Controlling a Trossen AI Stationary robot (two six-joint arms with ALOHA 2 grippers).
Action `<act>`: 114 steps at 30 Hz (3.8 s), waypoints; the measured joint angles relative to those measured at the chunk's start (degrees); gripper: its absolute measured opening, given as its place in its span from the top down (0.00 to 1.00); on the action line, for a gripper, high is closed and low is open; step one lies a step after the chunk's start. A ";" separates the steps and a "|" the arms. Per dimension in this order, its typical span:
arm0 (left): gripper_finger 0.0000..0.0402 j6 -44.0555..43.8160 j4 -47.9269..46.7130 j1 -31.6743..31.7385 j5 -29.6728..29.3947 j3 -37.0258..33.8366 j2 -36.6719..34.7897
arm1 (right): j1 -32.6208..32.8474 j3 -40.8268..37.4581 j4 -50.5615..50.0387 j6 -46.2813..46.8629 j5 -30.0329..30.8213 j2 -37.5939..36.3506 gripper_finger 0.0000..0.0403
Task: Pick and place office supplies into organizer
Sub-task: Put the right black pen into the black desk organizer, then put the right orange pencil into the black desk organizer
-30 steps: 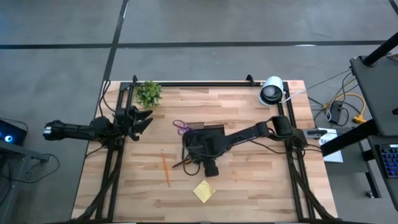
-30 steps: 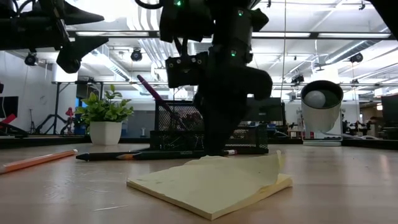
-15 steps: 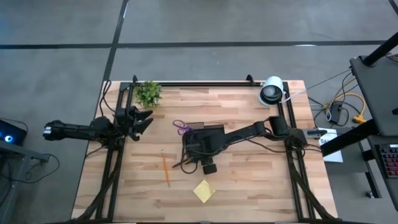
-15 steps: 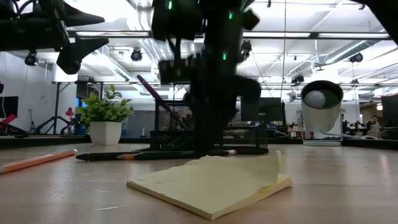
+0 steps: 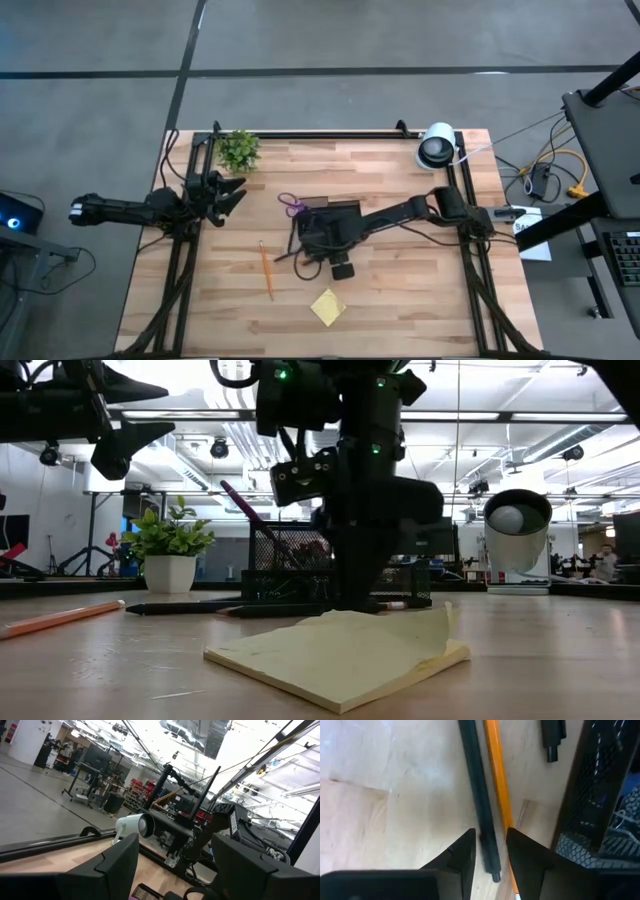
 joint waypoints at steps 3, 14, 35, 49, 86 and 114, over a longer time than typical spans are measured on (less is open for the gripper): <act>0.41 -0.02 -0.06 0.00 0.00 -0.09 -0.05 | 0.66 -0.74 -0.10 1.48 -0.14 0.11 0.77; 0.41 0.02 -0.02 0.02 -0.02 -0.11 -0.01 | 2.18 -1.43 0.30 3.53 0.35 0.06 0.78; 0.41 0.13 0.45 0.00 -0.02 0.42 -0.27 | 1.44 16.88 -27.01 -12.41 20.91 -2.69 0.96; 0.41 0.17 0.76 0.02 -0.02 0.72 -2.20 | -8.39 21.79 -36.32 -24.92 46.57 -1.53 0.97; 0.41 0.19 0.45 0.01 0.02 0.83 -3.02 | -4.86 23.41 -21.95 -34.24 43.24 5.45 0.84; 0.41 0.03 0.56 0.01 0.09 1.15 -3.47 | -5.49 27.90 -25.07 40.80 -1.66 -5.29 0.80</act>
